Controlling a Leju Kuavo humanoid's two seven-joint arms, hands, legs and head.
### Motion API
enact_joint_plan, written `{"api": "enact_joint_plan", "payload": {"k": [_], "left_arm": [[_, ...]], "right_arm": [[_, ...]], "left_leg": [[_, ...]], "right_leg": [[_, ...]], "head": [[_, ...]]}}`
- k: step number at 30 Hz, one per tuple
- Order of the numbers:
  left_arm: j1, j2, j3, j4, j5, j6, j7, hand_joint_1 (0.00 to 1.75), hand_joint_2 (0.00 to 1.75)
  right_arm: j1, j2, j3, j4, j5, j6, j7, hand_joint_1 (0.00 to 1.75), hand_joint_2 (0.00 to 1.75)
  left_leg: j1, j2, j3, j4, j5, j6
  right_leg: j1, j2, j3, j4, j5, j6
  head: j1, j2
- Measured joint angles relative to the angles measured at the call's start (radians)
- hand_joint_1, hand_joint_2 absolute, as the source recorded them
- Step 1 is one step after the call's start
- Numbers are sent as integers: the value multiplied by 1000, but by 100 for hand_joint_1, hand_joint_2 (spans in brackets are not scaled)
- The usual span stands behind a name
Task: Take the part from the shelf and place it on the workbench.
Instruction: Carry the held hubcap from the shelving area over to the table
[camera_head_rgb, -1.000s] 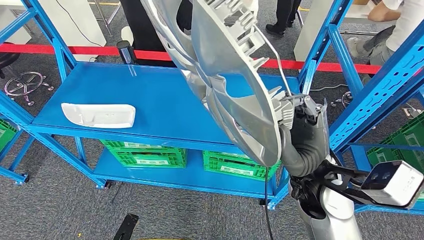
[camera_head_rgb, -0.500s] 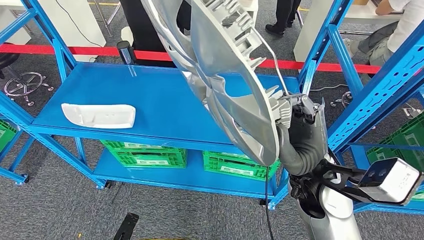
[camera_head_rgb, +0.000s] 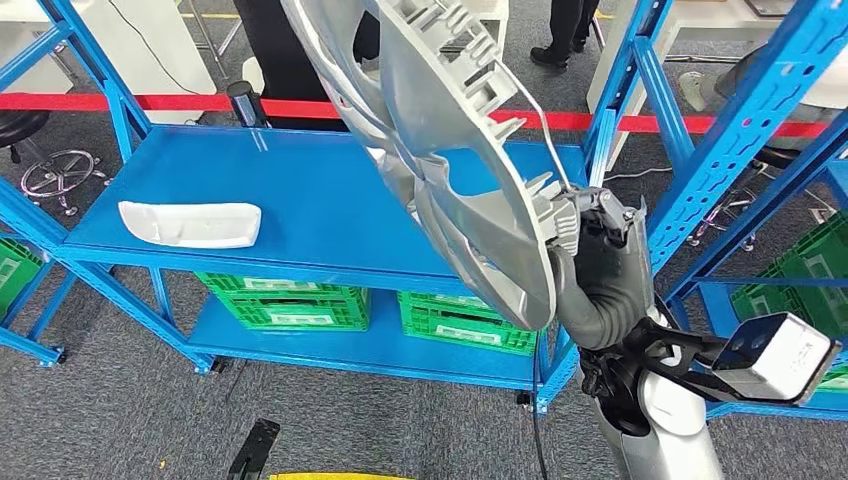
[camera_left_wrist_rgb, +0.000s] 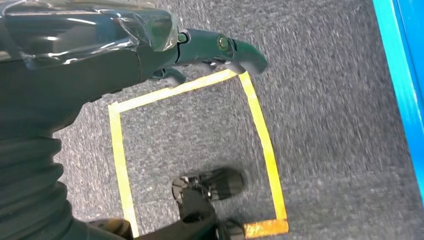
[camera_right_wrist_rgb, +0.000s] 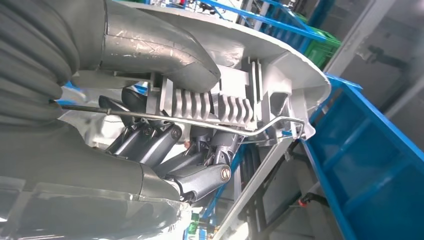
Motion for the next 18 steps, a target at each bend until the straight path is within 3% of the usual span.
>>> {"api": "enact_joint_plan", "payload": {"k": [1, 3, 5, 6, 7, 10, 11, 12, 15, 16, 18], "left_arm": [[0, 0, 0, 0, 0, 0, 0, 0, 175], [1, 0, 0, 1, 0, 0, 0, 0, 175], [0, 1, 0, 1, 0, 0, 0, 0, 175], [0, 0, 0, 1, 0, 0, 0, 0, 175], [0, 0, 0, 1, 0, 0, 0, 0, 175], [-2, 2, 0, 1, 0, 0, 0, 0, 175], [-3, 3, 0, 1, 0, 0, 0, 0, 175], [-4, 4, 0, 1, 0, 0, 1, 0, 175], [-4, 8, 0, 2, 0, 0, 1, 0, 175], [-5, 8, 0, 2, 0, 0, 1, 0, 175], [-7, 5, 0, 2, 0, 0, 1, 0, 175]], "right_arm": [[0, 0, 0, 0, 0, 0, 0, 175, 175], [0, 1, 0, 0, 0, 0, 0, 175, 175], [1, 1, 0, 0, 0, -1, 0, 175, 175], [2, 1, 0, 0, 0, -1, 0, 175, 175], [3, 1, 0, 0, 0, -1, 0, 175, 175], [3, 2, 0, 0, 0, -1, 0, 175, 175], [3, 2, 0, 0, 0, -1, 0, 175, 175], [3, 2, 0, 0, -1, -1, 1, 175, 175], [4, 2, 0, 0, -4, -1, 1, 175, 175], [4, 2, 0, 0, -4, -1, 1, 175, 175], [4, 0, -1, 0, -5, -1, 0, 175, 175]], "left_leg": [[3, 0, -9, 20, -19, -6], [7, 1, -47, 122, -97, -17], [9, 2, -89, 252, -171, -23], [9, 2, -90, 280, -183, -23], [9, 2, -71, 267, -178, -20], [2, 1, 71, 63, -121, 3], [-3, 1, 101, 13, -109, 12], [-8, 0, 114, -11, -104, 19], [-14, 2, 106, -30, -73, 35], [-13, 3, 103, -43, -57, 41], [-8, 6, 88, -60, -25, 47]], "right_leg": [[-2, 0, -5, -1, 6, -8], [-1, -1, -17, -1, 17, -20], [3, -1, -33, -1, 29, -23], [5, -1, -41, -1, 35, -23], [8, -1, -49, -1, 41, -23], [13, 0, -63, -3, 61, -18], [12, -1, -65, -4, 67, -14], [9, -2, -66, -6, 73, -8], [6, -4, -71, -17, 90, 10], [7, -4, -78, -9, 79, 10], [10, -4, -109, 67, 12, -1]], "head": [[-1, 0], [-4, 0], [-5, 0], [-5, 0], [-5, 0], [-3, 0], [-3, 0], [-3, 0], [-4, 0], [-3, 0], [-1, 0]]}}
